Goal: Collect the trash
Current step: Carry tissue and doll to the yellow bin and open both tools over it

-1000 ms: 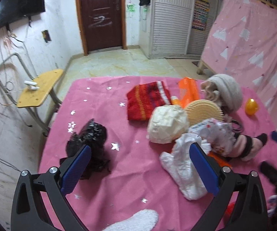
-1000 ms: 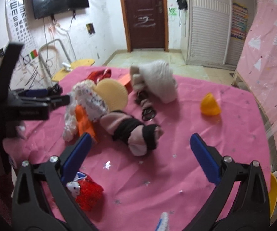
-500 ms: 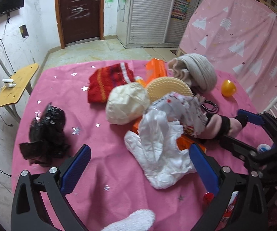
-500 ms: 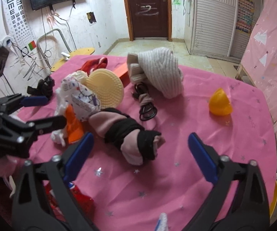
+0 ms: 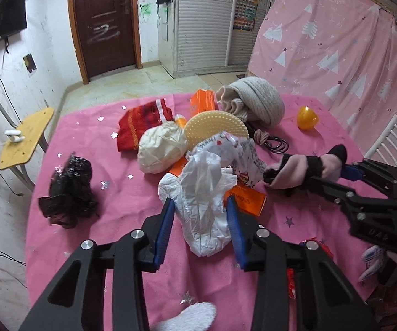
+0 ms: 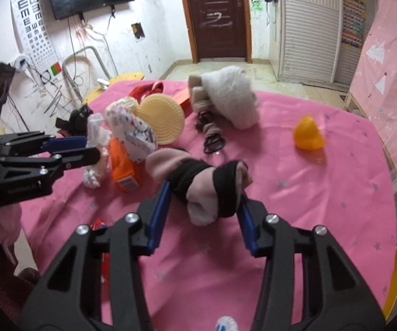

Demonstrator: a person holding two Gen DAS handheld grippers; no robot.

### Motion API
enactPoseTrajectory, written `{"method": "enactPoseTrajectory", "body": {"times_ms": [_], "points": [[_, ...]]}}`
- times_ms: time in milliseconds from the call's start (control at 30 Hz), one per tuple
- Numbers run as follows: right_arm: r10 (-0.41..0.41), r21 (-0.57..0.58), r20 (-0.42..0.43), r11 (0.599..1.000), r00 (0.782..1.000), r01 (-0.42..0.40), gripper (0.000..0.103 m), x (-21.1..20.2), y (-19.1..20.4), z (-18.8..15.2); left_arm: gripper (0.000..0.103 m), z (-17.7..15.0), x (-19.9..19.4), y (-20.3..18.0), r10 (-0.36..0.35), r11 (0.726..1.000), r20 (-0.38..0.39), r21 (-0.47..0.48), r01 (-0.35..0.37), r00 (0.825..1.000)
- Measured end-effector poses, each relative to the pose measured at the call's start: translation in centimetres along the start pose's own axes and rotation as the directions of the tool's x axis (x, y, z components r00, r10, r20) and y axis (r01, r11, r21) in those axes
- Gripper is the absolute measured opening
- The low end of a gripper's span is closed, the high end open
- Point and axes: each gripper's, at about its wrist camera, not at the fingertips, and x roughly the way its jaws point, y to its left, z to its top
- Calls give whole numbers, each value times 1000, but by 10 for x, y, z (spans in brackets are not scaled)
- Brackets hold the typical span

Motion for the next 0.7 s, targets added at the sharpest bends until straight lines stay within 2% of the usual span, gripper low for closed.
{"method": "enactPoseTrajectory", "body": {"times_ms": [267, 300, 467, 500, 533, 567, 600, 700], "points": [[-35, 64, 79, 997, 996, 30, 42, -39, -31, -11, 31, 11, -29, -18, 44, 998, 58, 31, -46, 997], [-33, 73, 84, 997, 996, 27, 39, -41, -34, -12, 31, 14, -31, -23, 47, 998, 64, 40, -50, 997], [36, 110, 105, 993, 994, -47, 40, -50, -49, -16, 31, 22, -35, -49, 49, 995, 80, 83, -56, 996], [36, 101, 105, 994, 994, -47, 50, -49, -49, -14, 31, 24, -35, -54, 46, 994, 81, 91, -53, 996], [38, 94, 102, 994, 994, -47, 68, -48, -48, -14, 31, 24, -36, -59, 45, 994, 83, 96, -53, 996], [46, 87, 94, 995, 995, -54, 74, -44, -47, -12, 31, 25, -36, -63, 44, 994, 84, 99, -53, 995], [54, 81, 83, 995, 995, -61, 77, -40, -45, -10, 31, 26, -35, -67, 43, 993, 82, 103, -52, 996], [73, 39, 41, 996, 997, -74, 77, -25, -33, -6, 31, 24, -32, -73, 47, 992, 71, 115, -55, 996]]}}
